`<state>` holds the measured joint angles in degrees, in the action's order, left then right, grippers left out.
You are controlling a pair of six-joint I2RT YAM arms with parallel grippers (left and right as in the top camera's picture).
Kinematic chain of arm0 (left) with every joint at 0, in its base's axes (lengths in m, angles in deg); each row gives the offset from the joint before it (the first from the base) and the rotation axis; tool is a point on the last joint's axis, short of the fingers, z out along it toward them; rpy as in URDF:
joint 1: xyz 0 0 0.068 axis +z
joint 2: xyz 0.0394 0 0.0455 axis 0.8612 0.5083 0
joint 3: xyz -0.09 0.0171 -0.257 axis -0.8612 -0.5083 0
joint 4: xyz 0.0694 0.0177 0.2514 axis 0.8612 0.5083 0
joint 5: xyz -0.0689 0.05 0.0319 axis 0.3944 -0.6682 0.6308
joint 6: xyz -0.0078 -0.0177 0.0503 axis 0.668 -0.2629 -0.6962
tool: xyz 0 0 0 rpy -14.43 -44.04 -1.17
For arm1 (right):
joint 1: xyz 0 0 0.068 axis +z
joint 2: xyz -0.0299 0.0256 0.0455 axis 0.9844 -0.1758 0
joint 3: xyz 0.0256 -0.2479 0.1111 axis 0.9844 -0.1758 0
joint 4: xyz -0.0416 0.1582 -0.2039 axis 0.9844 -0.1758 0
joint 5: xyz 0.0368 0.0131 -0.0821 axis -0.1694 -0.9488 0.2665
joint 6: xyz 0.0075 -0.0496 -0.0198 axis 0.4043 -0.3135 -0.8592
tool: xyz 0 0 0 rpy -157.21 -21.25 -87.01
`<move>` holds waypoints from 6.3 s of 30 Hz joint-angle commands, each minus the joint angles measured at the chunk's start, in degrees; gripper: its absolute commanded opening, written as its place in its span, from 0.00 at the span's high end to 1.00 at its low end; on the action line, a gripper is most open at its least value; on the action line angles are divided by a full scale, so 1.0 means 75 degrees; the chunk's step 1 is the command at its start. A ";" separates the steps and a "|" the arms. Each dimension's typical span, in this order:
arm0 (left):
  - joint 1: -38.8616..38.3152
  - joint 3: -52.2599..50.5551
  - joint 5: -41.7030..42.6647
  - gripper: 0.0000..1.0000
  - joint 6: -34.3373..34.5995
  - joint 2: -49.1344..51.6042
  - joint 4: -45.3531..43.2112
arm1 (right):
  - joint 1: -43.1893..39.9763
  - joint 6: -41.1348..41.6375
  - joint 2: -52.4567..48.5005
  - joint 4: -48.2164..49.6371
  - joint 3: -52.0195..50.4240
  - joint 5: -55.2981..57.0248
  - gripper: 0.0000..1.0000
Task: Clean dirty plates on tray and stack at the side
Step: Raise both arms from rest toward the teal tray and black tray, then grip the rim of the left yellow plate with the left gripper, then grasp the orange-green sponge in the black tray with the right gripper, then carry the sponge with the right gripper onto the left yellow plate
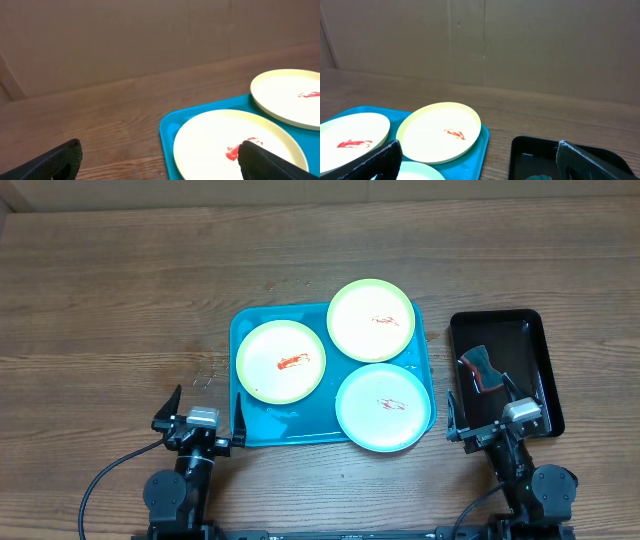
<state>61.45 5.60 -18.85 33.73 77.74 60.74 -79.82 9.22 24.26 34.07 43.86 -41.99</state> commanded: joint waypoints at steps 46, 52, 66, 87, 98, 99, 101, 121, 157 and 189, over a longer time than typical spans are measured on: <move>0.0029 1.0981 0.2110 0.00 0.1256 1.1631 0.8043 | 0.0026 0.0717 -1.0165 -0.7705 1.0314 -0.0493 0.00; -0.0207 1.0981 0.0463 0.13 0.2119 1.2502 0.7968 | 0.0026 0.0717 -1.0570 -0.7784 1.0314 -0.0458 0.00; -0.0772 1.0981 -0.0950 0.40 0.3005 1.4630 0.7361 | 0.0026 0.0720 -1.0672 -0.7828 1.0314 -0.0201 0.04; -0.1035 1.0885 -0.0673 0.74 0.2393 1.5571 0.6968 | 0.0026 0.0717 -1.0672 -0.7848 1.0314 -0.0201 0.04; -0.1035 1.0279 -0.0839 0.96 0.2401 1.5571 0.6548 | 0.0026 0.1521 -1.0672 -0.7825 1.0279 0.0895 0.18; -0.1035 1.0279 -0.0842 0.96 0.2401 1.5571 0.6548 | 0.0026 0.1751 -1.0672 -0.7813 1.0279 0.1131 0.19; -0.1035 1.0279 -0.0842 0.96 0.2401 1.5571 0.6551 | -0.0029 0.2154 -1.0672 -0.7781 1.0279 0.1644 0.21; -0.1023 1.0279 -0.0839 0.96 0.2398 1.5571 0.6347 | -0.0592 -0.0842 -1.3927 -0.7962 1.0255 0.2034 0.60; -0.1020 1.0279 -0.0836 0.96 0.2433 1.5571 0.6356 | -0.0592 0.0871 -1.4487 -0.9981 1.3158 0.1859 0.96; -0.1005 1.0279 -0.0595 0.96 0.2393 1.5571 0.6531 | 0.3229 0.3477 -1.4778 -0.8198 1.4472 -0.0350 0.96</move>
<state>53.91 84.46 -22.99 51.81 192.82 109.46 -60.70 31.02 -85.87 -29.76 151.27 -43.32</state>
